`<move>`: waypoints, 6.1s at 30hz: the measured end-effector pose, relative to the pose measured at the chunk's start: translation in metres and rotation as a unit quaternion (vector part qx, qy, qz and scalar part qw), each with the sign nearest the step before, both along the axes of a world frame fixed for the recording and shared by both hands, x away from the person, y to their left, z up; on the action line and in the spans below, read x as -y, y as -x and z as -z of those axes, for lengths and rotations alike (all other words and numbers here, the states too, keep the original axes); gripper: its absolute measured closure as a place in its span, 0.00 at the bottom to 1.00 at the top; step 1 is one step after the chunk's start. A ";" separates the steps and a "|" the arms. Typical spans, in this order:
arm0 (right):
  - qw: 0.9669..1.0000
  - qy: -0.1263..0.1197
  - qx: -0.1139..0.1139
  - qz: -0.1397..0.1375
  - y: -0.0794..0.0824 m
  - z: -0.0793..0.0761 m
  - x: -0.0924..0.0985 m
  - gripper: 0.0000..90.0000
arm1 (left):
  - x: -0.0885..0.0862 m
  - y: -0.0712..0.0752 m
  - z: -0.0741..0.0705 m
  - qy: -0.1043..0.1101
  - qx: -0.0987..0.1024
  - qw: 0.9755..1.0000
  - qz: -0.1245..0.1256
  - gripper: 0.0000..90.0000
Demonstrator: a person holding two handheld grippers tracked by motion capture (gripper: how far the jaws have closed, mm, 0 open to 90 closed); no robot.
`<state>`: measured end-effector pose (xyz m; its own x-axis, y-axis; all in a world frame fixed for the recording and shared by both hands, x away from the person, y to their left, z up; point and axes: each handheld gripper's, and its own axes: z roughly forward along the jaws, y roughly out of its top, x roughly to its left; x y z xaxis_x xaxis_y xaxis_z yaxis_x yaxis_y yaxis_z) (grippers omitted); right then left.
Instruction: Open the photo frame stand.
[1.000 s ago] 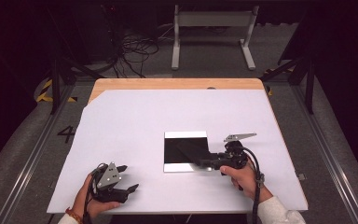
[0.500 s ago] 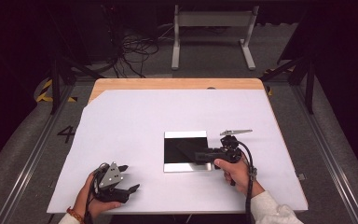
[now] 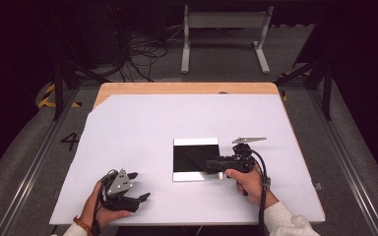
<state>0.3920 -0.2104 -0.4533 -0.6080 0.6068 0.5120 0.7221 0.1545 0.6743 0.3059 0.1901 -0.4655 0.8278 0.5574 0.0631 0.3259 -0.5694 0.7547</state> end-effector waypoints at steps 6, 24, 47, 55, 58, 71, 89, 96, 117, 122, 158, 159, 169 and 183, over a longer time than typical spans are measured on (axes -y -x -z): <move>1.000 -0.004 0.010 0.002 0.001 -0.002 -0.001 0.56 | 0.004 0.000 0.000 -0.002 -0.001 1.000 0.005 0.23; 1.000 -0.014 0.004 0.001 0.002 0.003 0.001 0.58 | 0.022 -0.015 -0.005 0.035 -0.023 0.999 0.019 0.22; 0.999 0.001 0.041 -0.014 0.008 0.000 0.002 0.61 | 0.077 -0.067 0.002 0.019 -0.084 0.995 0.046 0.17; 0.997 0.009 0.067 -0.025 0.013 -0.004 0.002 0.62 | 0.083 -0.075 0.002 0.032 -0.096 0.994 0.049 0.16; 0.997 0.012 0.074 -0.027 0.014 -0.004 0.002 0.63 | 0.086 -0.078 0.002 0.037 -0.102 0.993 0.050 0.16; 0.993 0.029 0.110 -0.039 0.022 -0.008 0.001 0.64 | 0.097 -0.091 0.001 0.043 -0.103 0.992 0.058 0.18; 0.989 0.037 0.131 -0.049 0.026 -0.010 0.001 0.65 | 0.102 -0.095 0.000 0.051 -0.095 0.992 0.067 0.21; 0.988 0.040 0.140 -0.051 0.028 -0.011 0.000 0.65 | 0.101 -0.098 -0.002 0.070 -0.096 0.991 0.057 0.23; 0.985 0.043 0.156 -0.062 0.035 -0.016 0.000 0.69 | 0.086 -0.098 -0.015 0.115 -0.065 0.991 0.037 0.40; 0.985 0.045 0.155 -0.066 0.034 -0.016 -0.001 0.70 | 0.083 -0.099 -0.016 0.120 -0.061 0.990 0.034 0.48; 0.979 0.050 0.174 -0.090 0.039 -0.020 0.000 0.76 | 0.092 -0.094 -0.015 0.102 -0.084 0.987 0.094 0.52; 0.981 0.042 0.169 -0.088 0.038 -0.020 0.001 0.78 | 0.092 -0.093 -0.016 0.100 -0.077 0.988 0.093 0.54; 0.980 0.052 0.176 -0.079 0.036 -0.022 -0.002 0.81 | 0.092 -0.093 -0.025 0.089 -0.037 0.992 0.076 0.63; 0.979 0.076 0.178 -0.070 0.033 -0.020 -0.010 0.84 | 0.091 -0.089 -0.031 0.077 0.005 0.995 0.059 0.70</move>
